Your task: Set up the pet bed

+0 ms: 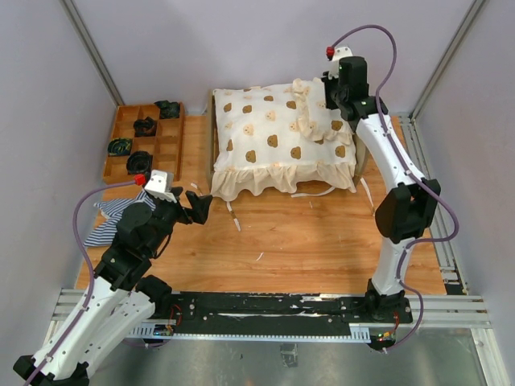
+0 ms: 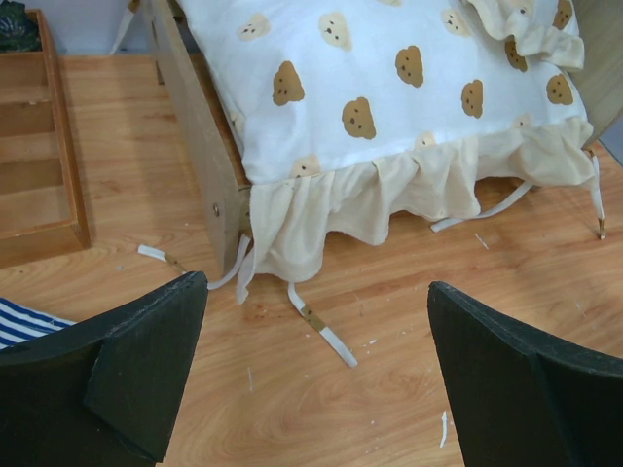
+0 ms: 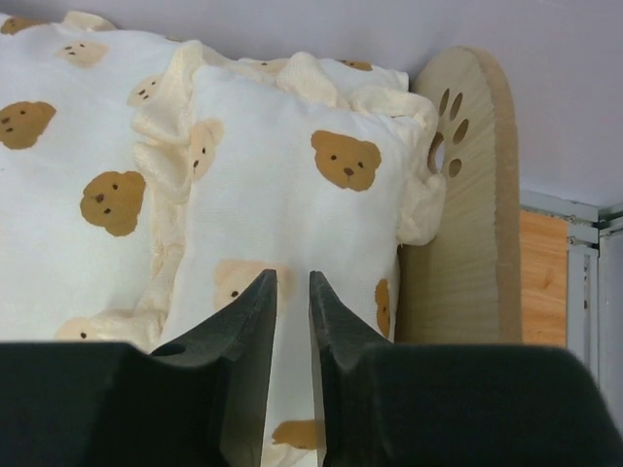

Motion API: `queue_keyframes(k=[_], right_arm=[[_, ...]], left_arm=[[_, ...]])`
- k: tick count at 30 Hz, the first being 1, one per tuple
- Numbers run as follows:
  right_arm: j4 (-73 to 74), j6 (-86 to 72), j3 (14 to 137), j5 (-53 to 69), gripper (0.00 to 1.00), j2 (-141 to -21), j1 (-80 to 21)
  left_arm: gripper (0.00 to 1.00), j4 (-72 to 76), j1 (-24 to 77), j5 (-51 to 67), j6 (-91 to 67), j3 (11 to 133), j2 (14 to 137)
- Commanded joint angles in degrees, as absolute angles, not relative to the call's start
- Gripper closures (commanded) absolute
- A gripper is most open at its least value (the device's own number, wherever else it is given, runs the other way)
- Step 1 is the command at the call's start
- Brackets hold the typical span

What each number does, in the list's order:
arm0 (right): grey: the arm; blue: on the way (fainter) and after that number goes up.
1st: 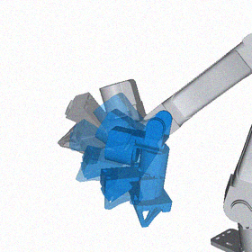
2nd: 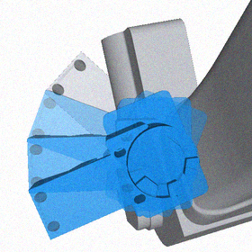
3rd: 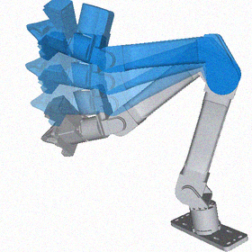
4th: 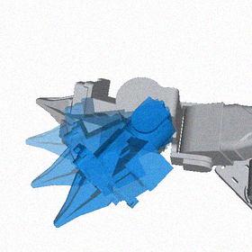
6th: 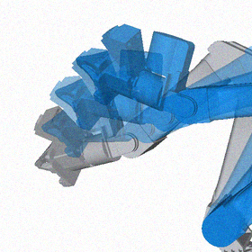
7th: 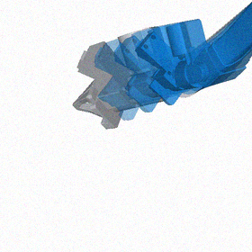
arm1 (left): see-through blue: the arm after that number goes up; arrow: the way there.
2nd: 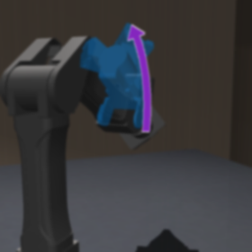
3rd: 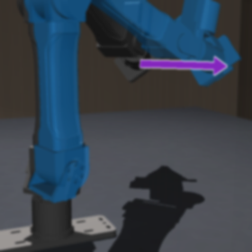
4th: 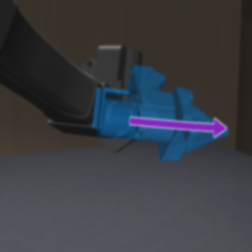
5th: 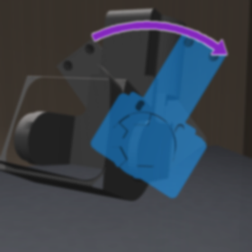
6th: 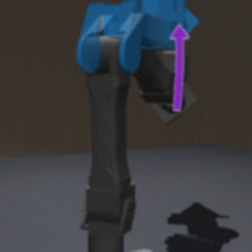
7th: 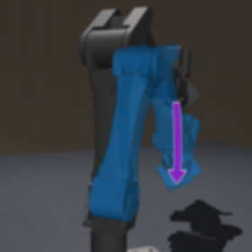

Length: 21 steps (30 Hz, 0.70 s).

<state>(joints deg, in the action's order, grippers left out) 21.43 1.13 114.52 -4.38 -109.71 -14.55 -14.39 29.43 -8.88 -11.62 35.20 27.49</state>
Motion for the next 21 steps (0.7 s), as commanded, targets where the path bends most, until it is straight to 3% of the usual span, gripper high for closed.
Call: queue_keyframes(k=[1,13,21], right_arm=[[19.99,0.48,113.82,-3.96,0.80,-112.96,-14.22],[22.51,2.72,116.35,-6.57,0.77,-119.31,-14.09],[27.15,1.52,111.28,-6.56,0.58,-107.84,-14.24]], left_arm=[[0.01,-13.89,29.18,-8.55,-11.03,35.27,27.49],[0.01,-13.71,29.18,-9.04,-11.16,35.67,28.79],[0.01,-13.76,29.18,-13.33,-15.86,35.80,29.09]])
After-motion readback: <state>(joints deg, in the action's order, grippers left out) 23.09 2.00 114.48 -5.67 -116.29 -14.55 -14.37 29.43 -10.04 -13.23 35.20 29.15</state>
